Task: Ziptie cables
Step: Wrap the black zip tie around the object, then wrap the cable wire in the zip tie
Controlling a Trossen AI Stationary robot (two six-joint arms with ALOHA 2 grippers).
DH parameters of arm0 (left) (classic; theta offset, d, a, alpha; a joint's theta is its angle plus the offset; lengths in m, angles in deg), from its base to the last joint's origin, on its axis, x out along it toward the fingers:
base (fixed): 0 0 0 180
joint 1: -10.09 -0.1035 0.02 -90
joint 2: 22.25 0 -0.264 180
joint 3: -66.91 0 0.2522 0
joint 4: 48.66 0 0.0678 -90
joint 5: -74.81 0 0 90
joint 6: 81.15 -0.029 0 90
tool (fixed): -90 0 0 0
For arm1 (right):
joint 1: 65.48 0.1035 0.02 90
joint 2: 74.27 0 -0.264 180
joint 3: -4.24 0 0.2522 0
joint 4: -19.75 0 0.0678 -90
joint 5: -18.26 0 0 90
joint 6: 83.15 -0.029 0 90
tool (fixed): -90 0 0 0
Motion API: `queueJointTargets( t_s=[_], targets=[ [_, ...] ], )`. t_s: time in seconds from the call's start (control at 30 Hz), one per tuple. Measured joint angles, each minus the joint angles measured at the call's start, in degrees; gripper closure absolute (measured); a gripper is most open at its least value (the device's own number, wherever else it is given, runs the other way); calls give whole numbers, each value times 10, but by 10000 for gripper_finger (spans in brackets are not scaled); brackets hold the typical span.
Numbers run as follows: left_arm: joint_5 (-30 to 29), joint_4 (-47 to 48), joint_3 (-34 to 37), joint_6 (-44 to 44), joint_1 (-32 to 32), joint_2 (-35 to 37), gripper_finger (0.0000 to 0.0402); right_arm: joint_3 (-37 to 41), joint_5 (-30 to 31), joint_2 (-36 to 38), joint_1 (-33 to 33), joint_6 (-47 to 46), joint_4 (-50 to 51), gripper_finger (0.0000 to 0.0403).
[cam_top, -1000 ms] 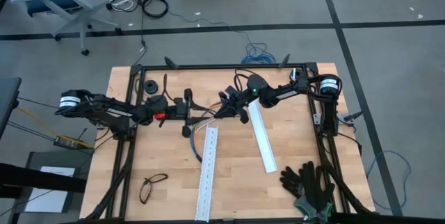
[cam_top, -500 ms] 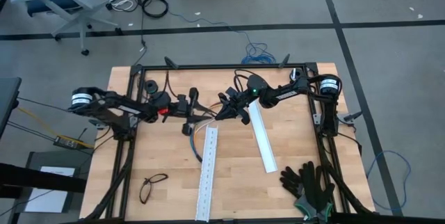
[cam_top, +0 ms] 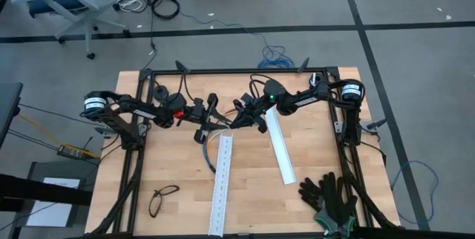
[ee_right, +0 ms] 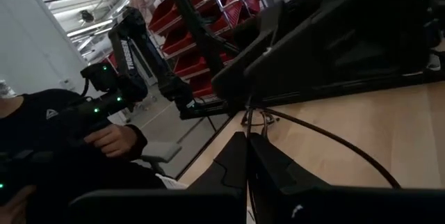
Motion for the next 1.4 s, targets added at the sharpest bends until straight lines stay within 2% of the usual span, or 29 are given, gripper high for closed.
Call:
queueJointTargets(
  t_s=[0.27,0.47,0.53,0.9,1.17,1.4],
  targets=[
    [10,-1,0,13,-9,0,324,0,-3,0,0,0,0,403],
    [10,11,0,-7,-9,0,388,0,-3,0,0,0,0,403],
    [10,18,0,-17,-9,0,397,0,-3,0,0,0,1,403],
    [-1,20,0,-5,-10,0,401,0,-3,0,-12,-14,16,398],
    [0,32,7,29,-10,0,401,0,-3,0,-26,32,115,355],
    [-22,39,16,46,-10,0,401,0,-3,0,-35,42,118,331]
  ],
)
